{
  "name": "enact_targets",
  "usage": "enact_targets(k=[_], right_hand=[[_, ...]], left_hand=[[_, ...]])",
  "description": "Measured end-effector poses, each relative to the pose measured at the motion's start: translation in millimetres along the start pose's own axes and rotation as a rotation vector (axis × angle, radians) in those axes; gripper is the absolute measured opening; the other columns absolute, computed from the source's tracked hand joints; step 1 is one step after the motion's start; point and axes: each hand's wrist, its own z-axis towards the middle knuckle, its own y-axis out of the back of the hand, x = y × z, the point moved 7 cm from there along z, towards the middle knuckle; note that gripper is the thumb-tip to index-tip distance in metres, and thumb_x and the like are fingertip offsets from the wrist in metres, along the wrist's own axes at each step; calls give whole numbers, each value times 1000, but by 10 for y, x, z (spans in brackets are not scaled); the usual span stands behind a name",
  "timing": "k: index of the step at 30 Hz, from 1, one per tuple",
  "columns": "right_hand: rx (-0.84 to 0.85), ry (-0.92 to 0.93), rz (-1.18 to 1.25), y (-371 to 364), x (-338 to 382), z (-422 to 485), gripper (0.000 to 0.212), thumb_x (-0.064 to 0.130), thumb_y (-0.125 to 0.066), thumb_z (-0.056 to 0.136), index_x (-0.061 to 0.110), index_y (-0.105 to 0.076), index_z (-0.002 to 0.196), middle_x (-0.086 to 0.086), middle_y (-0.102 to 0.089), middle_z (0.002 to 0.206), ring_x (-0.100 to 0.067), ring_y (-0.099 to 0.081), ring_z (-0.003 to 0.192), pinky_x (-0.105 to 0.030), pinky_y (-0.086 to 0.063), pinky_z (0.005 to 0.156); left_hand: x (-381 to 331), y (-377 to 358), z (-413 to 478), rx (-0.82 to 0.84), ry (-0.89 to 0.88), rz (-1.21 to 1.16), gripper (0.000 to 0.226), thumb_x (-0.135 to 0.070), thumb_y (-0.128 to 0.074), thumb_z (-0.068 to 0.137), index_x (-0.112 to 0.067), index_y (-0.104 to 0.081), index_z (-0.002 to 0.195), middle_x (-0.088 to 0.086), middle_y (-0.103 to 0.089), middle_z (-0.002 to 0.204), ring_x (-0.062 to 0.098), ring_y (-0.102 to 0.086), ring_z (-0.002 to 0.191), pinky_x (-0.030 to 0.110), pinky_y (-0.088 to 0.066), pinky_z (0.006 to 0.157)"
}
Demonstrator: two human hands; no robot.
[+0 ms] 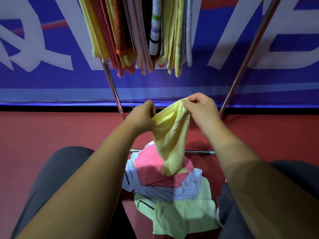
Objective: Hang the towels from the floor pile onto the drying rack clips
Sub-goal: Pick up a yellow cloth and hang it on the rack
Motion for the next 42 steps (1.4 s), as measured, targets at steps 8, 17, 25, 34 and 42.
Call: enact_targets(k=[8, 17, 25, 34, 42], right_hand=[[-120, 30, 18, 188, 28, 53, 4, 16, -75, 87, 17, -76, 91, 5, -76, 82, -7, -65, 69, -22, -52, 66], [-116, 35, 21, 183, 33, 41, 4, 20, -75, 86, 20, -76, 90, 1, -78, 86, -8, -65, 71, -28, -53, 71], [-142, -17, 89, 216, 14, 62, 8, 15, -72, 81, 20, -74, 87, 7, -73, 76, -11, -65, 68, -31, -55, 70], [-139, -28, 159, 219, 33, 89, 12, 13, -69, 75, 22, -71, 84, -1, -64, 70, -19, -55, 66, -39, -48, 66], [-77, 27, 166, 220, 34, 145, 33, 12, -76, 94, 26, -73, 123, -3, -77, 105, -20, -72, 89, -38, -59, 90]], left_hand=[[-169, 227, -145, 24, -169, -372, 14, 6, -68, 95, -6, -62, 96, -5, -71, 78, 15, -68, 62, 24, -59, 61], [-187, 198, -214, 147, -154, -231, 17, -16, -65, 105, -13, -81, 98, 1, -80, 84, 5, -76, 72, 16, -57, 71], [-139, 212, -158, 116, -182, 5, 41, -57, -74, 92, -18, -68, 81, 5, -70, 77, 16, -62, 67, 31, -52, 70], [-118, 400, -72, -196, -115, -264, 23, -29, -84, 87, -20, -63, 87, -8, -68, 77, 5, -56, 63, 27, -48, 63], [62, 456, 4, -276, -41, -616, 34, -18, -87, 84, -28, -73, 113, 10, -69, 99, 24, -73, 91, 49, -64, 90]])
